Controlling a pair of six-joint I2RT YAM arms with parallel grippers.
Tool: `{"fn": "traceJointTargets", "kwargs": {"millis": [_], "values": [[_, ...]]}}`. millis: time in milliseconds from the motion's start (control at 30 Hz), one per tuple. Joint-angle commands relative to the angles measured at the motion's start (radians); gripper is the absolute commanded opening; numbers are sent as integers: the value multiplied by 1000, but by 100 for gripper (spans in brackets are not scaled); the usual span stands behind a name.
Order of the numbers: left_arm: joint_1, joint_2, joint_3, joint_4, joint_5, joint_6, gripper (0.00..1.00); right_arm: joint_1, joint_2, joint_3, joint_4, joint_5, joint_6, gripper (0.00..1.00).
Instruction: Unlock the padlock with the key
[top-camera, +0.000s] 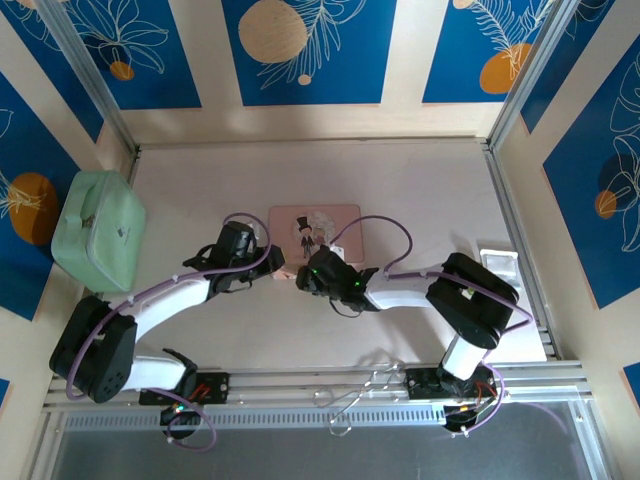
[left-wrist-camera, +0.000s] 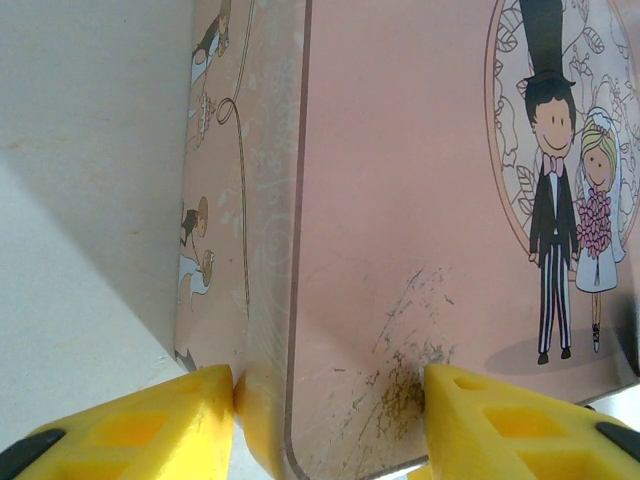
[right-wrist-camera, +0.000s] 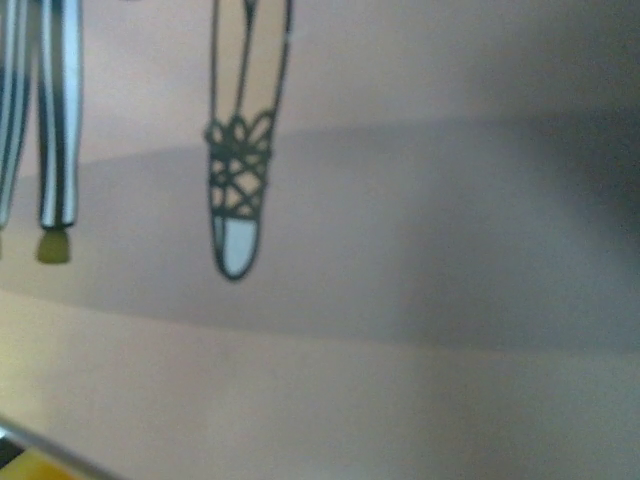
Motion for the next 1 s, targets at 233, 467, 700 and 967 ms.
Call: {"fn": "traceJointTargets", "kwargs": {"millis": [233,467,700,967], "values": [[12,-7,-30,-62,17,5,50,3,44,49,-87,21,-32,44],[12,-10,-38,-60,14,4,50,8,24,52,-134,37,-9,35],[12,-7,-41,-53,13,2,50,23,-28,27,-159,52,32,30],[12,-7,-50,-51,8,2,49,23,-58,9,-183,50,68,27]]}}
